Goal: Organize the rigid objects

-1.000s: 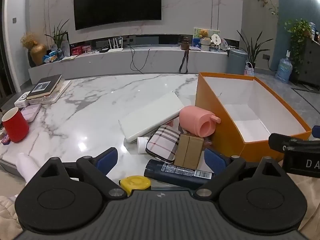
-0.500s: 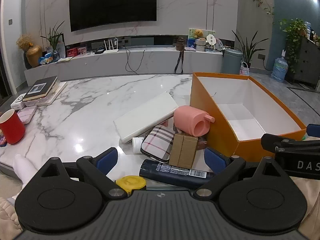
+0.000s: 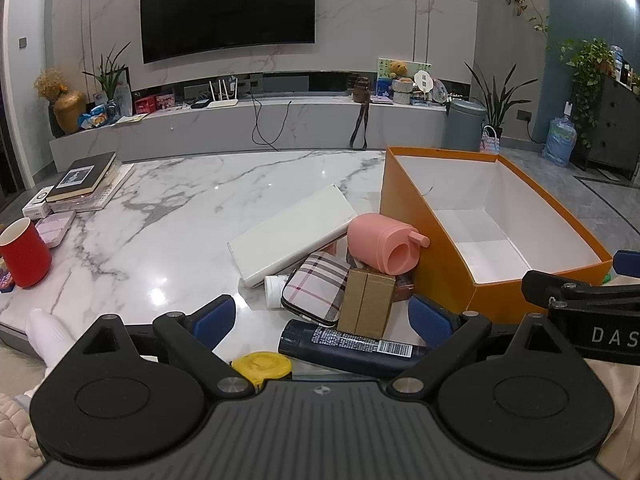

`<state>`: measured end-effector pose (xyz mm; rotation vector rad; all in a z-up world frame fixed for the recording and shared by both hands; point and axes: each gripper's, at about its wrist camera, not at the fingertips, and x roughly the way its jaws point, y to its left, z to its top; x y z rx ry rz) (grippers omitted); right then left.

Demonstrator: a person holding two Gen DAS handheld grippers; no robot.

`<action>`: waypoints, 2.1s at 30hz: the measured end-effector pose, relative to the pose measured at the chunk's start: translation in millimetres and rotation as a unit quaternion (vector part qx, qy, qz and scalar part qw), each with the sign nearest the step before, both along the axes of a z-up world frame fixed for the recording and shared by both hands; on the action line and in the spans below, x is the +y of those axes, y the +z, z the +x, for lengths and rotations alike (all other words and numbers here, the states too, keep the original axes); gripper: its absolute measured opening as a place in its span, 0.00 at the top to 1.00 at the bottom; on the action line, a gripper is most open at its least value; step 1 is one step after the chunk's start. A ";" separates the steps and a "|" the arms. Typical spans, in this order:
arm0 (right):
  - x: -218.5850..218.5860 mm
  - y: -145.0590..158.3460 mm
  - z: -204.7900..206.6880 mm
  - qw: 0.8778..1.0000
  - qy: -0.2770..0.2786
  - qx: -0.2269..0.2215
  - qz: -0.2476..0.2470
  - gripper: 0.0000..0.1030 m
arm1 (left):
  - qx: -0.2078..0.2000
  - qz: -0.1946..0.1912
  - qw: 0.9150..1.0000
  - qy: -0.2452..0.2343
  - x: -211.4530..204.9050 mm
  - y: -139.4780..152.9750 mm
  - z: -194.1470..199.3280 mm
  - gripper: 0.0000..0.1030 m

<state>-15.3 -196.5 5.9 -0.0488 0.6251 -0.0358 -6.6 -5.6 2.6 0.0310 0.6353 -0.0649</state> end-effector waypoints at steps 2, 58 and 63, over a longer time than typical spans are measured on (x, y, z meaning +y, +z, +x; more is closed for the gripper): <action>0.4 -0.4 0.2 1.000 0.000 0.000 -0.001 0.02 | 0.000 0.000 1.000 0.000 1.0 -0.3 -0.1 0.00; 95.7 -13.0 70.8 0.956 0.271 0.074 -0.085 0.42 | 0.144 0.008 0.984 -0.108 66.3 -4.9 68.4 0.49; 117.8 -38.7 70.6 0.929 0.328 0.135 -0.108 0.58 | 0.161 0.007 0.981 -0.106 70.9 -18.0 68.5 0.49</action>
